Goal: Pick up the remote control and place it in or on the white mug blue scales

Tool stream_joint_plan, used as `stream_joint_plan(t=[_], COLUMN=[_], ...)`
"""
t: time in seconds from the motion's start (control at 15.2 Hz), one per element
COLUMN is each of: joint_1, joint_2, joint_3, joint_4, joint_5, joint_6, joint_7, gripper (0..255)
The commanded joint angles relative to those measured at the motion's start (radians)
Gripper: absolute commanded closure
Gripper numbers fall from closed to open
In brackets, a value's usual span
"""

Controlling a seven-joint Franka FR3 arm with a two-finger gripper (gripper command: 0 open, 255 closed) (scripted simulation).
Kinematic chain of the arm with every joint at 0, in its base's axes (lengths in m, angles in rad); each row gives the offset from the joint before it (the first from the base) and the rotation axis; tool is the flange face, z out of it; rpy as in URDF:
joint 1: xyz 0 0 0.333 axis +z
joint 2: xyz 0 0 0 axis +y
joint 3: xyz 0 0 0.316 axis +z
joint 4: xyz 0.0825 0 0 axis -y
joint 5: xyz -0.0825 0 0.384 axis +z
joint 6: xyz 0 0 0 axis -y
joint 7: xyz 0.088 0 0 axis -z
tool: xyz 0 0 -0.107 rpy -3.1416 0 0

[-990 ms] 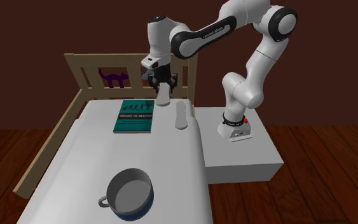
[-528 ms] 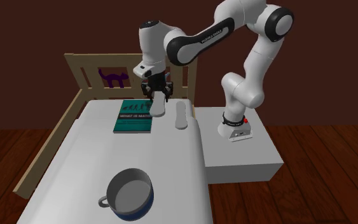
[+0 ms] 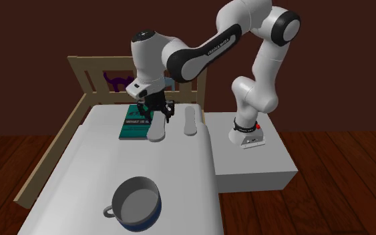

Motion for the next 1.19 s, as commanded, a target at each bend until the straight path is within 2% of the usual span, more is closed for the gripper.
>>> stream_joint_plan(t=[0.0, 0.66, 1.12], joint_1=[0.017, 0.094, 0.148], joint_2=[0.051, 0.342, 0.602], joint_3=[0.02, 0.099, 0.134], joint_4=[0.047, 0.4, 0.77], joint_5=[0.012, 0.04, 0.038], joint_6=[0.004, -0.056, -0.164], joint_7=[0.032, 0.181, 0.273], gripper=[255, 255, 255])
